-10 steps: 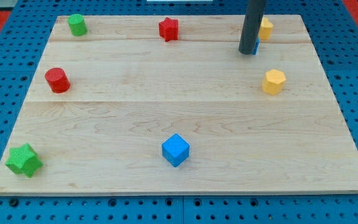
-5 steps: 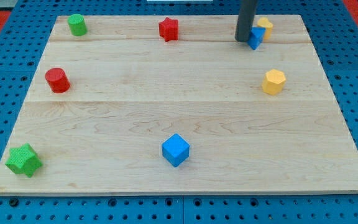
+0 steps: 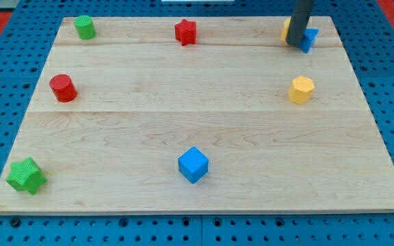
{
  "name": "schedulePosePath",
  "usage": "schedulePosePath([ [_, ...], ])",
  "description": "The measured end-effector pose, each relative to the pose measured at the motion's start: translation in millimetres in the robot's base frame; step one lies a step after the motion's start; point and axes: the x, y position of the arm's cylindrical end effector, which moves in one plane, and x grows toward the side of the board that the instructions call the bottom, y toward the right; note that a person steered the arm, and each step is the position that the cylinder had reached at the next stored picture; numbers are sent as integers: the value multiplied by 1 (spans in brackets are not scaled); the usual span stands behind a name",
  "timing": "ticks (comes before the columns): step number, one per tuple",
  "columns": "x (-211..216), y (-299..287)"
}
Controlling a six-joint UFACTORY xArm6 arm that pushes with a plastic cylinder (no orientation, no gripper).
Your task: Push the blue triangle closer to the yellow heart
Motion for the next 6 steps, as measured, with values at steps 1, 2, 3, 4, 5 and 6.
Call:
schedulePosePath([
  [1,17,-11],
  [2,24,-4],
  [3,25,8],
  [4,25,19],
  [5,25,24],
  [6,20,25],
])
